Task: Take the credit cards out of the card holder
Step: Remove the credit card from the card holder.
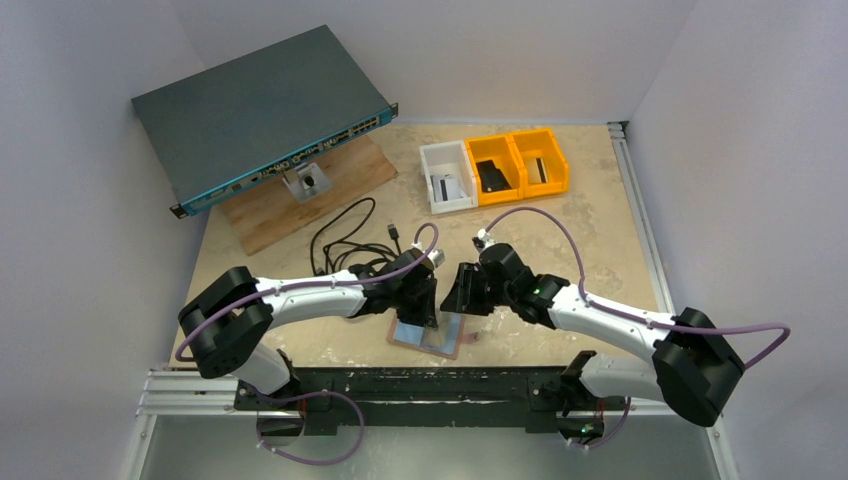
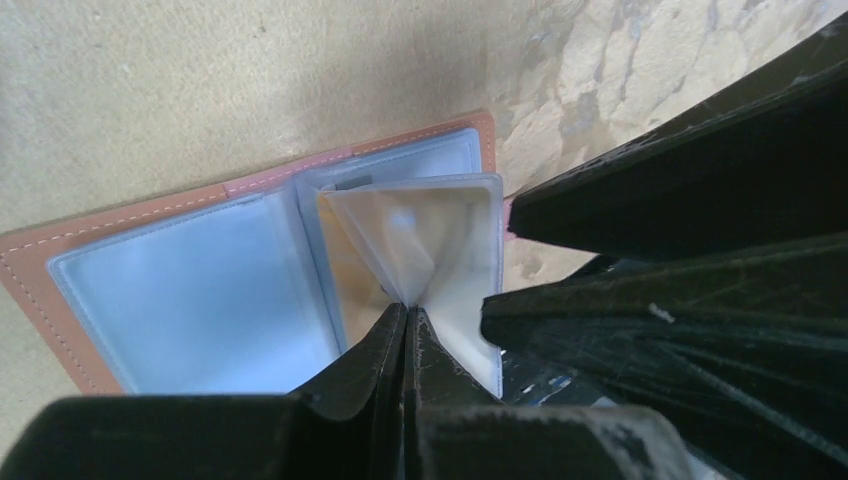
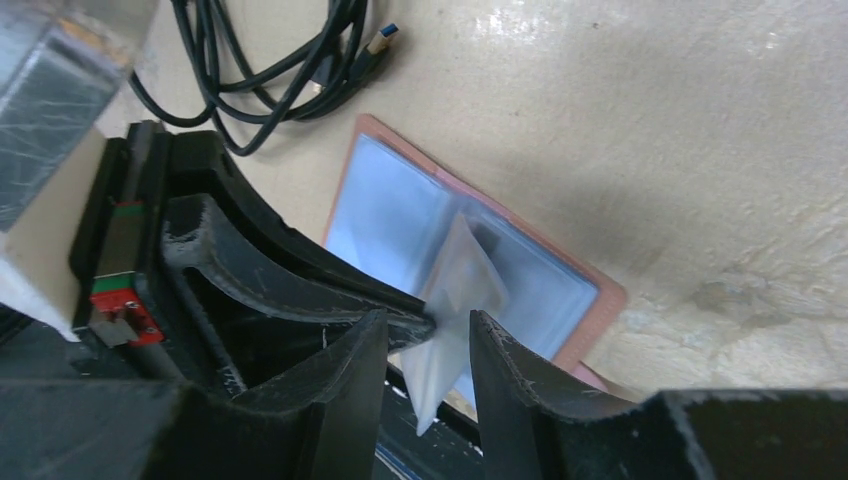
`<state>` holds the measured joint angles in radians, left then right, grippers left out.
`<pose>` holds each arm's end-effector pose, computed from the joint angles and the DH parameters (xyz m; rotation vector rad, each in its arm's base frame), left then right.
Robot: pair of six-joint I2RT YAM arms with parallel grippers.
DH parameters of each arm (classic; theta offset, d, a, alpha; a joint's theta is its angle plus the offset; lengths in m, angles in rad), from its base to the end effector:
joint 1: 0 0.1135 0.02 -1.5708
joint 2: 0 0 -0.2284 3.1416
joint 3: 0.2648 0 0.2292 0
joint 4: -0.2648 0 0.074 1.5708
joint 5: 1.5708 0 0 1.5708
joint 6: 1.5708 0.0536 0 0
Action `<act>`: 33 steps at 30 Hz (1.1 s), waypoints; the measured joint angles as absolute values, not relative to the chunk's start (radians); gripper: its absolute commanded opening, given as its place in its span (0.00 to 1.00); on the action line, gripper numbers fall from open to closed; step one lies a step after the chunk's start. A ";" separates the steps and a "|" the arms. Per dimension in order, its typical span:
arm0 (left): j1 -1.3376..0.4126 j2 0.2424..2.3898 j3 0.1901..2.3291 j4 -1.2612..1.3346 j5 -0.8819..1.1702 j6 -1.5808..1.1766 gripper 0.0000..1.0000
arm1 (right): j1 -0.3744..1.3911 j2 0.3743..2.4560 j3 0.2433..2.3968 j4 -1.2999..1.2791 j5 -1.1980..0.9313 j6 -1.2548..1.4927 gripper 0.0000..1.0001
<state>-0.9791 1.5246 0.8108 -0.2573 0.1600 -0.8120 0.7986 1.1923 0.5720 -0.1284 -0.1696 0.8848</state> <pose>0.1533 -0.2434 0.1374 0.3002 2.7603 -0.8090 0.1633 0.1807 0.1596 0.0155 2.5450 0.9708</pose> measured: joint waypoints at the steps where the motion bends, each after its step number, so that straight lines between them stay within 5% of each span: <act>1: -0.976 1.525 0.807 -0.248 0.168 -0.818 0.00 | 0.799 1.195 0.572 -0.118 -0.174 0.891 0.36; 20: -0.949 1.525 0.754 -0.144 0.237 -0.897 0.00 | 0.800 1.127 0.547 -0.179 -0.089 0.939 0.45; 28: -0.943 1.525 0.754 -0.124 0.256 -0.907 0.00 | 0.805 1.195 0.527 -0.131 -0.125 0.953 0.29; 31: -0.943 1.525 0.754 -0.121 0.260 -0.907 0.00 | 0.805 1.200 0.520 -0.114 -0.132 0.958 0.13; 33: -0.943 1.525 0.754 -0.121 0.260 -0.907 0.11 | 0.805 1.208 0.519 -0.100 -0.140 0.961 0.00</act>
